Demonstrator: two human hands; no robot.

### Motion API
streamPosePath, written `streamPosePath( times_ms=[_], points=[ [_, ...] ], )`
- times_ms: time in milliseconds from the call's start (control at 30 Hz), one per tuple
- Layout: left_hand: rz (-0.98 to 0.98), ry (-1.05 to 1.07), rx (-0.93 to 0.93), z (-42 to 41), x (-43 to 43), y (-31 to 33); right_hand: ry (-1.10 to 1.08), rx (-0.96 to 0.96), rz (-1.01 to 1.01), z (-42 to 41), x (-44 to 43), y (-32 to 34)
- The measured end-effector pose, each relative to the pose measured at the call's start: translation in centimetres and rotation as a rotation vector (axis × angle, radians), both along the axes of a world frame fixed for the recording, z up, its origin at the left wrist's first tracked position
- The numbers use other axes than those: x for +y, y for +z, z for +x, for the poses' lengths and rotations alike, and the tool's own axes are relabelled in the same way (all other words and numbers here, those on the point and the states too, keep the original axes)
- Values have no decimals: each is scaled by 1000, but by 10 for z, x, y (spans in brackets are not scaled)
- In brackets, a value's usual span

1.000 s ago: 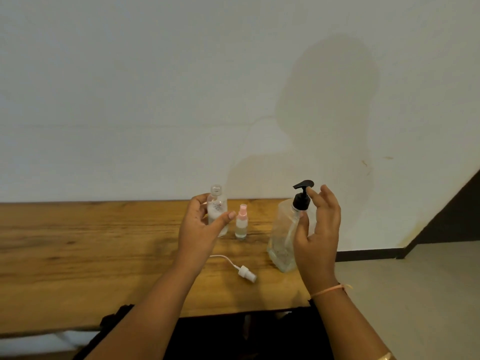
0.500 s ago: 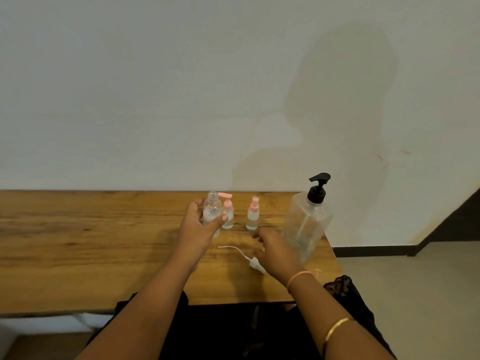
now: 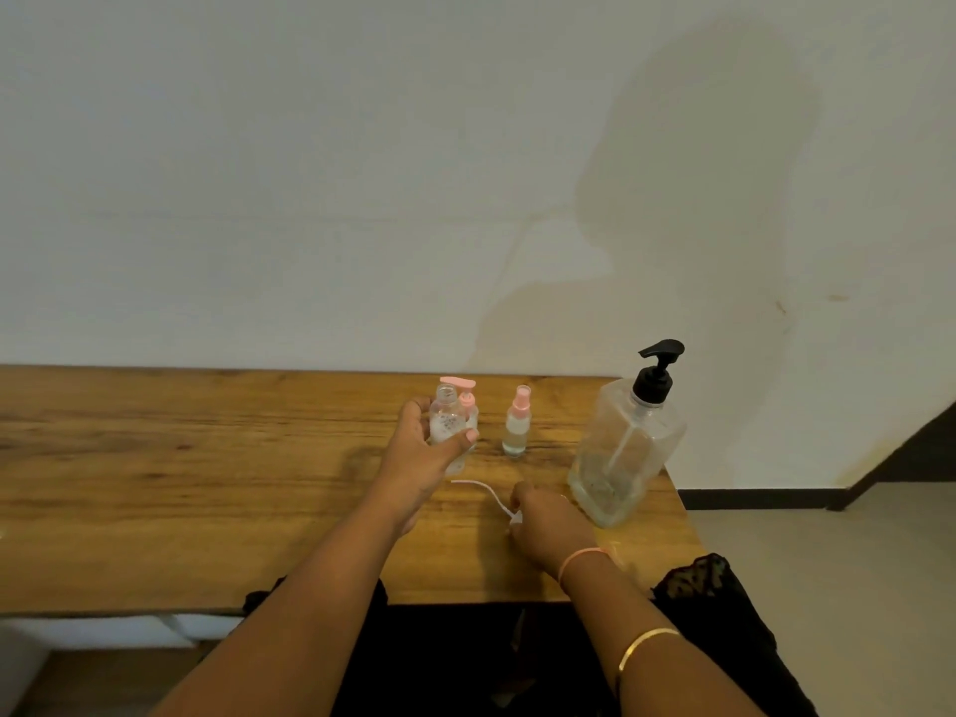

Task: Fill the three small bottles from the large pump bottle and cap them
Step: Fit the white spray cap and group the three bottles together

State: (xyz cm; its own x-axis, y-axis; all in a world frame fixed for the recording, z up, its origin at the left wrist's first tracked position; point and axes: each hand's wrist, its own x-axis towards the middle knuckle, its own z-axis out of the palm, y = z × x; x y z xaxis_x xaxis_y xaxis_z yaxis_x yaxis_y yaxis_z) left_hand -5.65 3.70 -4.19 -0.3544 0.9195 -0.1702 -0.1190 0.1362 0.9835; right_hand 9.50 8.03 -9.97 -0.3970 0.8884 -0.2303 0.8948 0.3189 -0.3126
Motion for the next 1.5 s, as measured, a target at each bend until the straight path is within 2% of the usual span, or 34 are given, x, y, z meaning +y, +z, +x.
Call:
streamPosePath(
  times_ms=[100,233,333,533,700,867,1033,1133,1300,1500],
  points=[
    [-11,5,53,-2,1,-1,-24,151,24,1,5,11],
    [-21,36,147,-8,6,-4,-54,512,187,9,4,43],
    [-20,74,192,-10,8,-5,-11,655,318,15,-3,59],
    [15,111,240,-8,11,-9,53,610,475,14,-8,67],
    [28,133,304,-10,11,-9,62,577,514,16,-7,72],
    [29,105,443,-9,10,-9,156,503,618,21,-6,79],
    [61,-16,622,1,5,-6,261,428,713,20,-6,89],
    [92,-63,607,9,5,-5,301,493,607,16,-9,93],
    [143,-147,504,19,3,-4,240,595,453,17,-5,92],
    [162,-187,448,25,3,-2,248,617,346,19,-5,99]
  ],
)
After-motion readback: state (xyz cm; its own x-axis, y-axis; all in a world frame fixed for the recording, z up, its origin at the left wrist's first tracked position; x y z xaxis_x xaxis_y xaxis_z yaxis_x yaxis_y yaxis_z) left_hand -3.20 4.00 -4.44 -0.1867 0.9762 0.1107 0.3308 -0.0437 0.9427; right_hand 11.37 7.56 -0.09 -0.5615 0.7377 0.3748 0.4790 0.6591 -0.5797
